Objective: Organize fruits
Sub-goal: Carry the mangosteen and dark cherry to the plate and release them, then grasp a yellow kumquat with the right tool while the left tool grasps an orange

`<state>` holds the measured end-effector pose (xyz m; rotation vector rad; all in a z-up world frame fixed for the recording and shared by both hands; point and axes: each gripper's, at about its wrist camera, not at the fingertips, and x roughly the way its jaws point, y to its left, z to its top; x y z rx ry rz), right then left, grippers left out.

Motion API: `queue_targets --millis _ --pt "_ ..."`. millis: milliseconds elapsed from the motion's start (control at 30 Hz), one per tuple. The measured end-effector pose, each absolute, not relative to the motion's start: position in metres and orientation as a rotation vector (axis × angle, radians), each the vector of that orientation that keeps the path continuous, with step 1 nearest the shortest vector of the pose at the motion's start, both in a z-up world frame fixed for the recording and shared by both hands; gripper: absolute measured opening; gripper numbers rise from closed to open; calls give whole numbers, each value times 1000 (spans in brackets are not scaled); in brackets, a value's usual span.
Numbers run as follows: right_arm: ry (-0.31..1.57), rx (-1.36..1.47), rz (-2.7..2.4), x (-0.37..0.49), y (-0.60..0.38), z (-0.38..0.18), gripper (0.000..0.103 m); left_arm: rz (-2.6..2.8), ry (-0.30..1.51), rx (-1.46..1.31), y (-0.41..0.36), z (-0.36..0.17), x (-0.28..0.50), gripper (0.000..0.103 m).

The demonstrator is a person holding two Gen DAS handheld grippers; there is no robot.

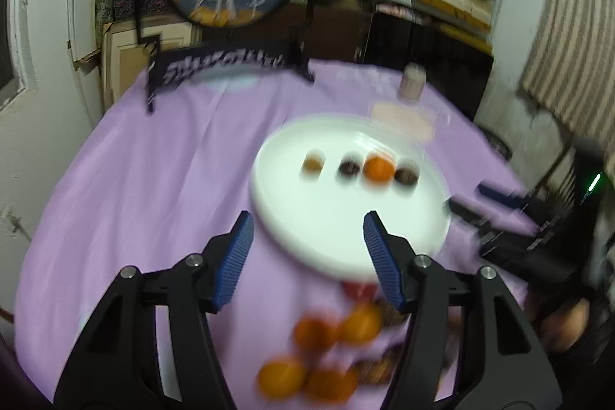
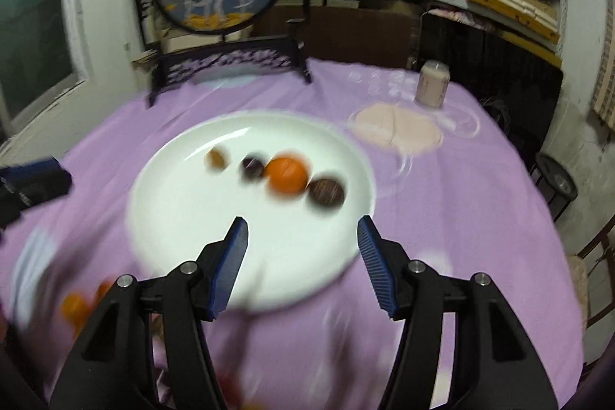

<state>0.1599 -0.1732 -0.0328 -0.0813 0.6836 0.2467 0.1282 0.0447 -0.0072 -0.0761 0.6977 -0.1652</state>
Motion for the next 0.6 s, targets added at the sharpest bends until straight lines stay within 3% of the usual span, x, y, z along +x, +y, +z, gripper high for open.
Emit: queue_targets --millis 233,600 --pt "785 -40 298 71 -191 -52 60 -151 841 -66 82 -59 60 61" --pt "893 -60 280 70 -188 -84 60 -164 892 -73 86 -73 49 61"
